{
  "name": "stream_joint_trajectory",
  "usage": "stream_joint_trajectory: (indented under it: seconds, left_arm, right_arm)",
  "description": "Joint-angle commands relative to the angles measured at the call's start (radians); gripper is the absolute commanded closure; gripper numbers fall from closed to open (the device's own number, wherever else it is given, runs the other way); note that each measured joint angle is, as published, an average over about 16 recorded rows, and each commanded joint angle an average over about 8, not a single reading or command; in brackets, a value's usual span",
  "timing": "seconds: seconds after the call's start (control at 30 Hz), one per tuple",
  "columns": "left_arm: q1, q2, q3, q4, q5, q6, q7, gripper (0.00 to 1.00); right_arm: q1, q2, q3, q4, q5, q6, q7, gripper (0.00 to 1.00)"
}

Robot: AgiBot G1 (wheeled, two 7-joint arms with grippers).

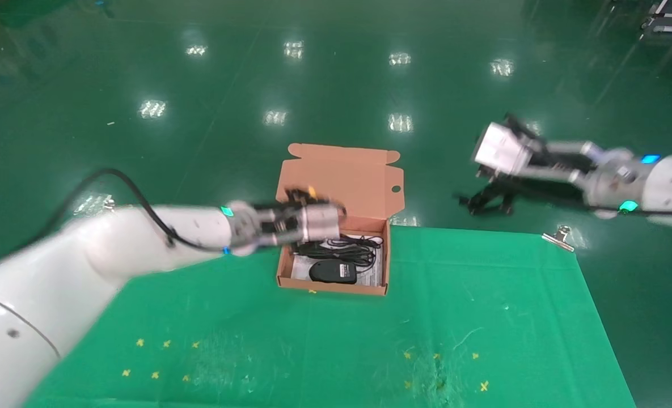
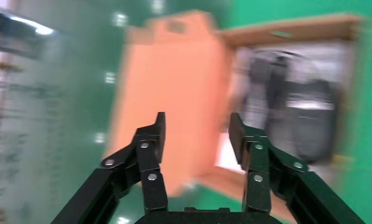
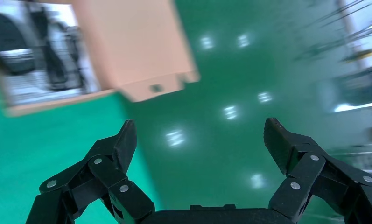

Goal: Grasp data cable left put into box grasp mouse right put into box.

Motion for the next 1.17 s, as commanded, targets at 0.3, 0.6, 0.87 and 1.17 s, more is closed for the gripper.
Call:
stream_joint_trajectory:
  seconds: [0.3,0.6,0.87,1.17]
  left_arm:
    - [-0.076,-0.051,-0.048,-0.057,-0.064,0.02,0.015,0.0]
    - [-0.004,-0.141,-0.136,-0.138,-0.195,0.141,-0.024,0.0]
    - [0.075,-0.231,-0.223,-0.215,-0.325,0.264,-0.066,0.0]
    - [0.16,-0.327,-0.315,-0.298,-0.463,0.394,-0.111,0.0]
  right_arm:
    - [0.06,0.027,0.02,0.028,-0.033,-0.046,-0.06,0.0]
    - [-0.034,0.043,0.128,0.049,0.09,-0.153,-0.073,0.0]
    - [-0.132,0.06,0.237,0.07,0.218,-0.257,-0.084,0.0]
    - [-0.238,0.078,0.353,0.092,0.354,-0.368,-0.096,0.0]
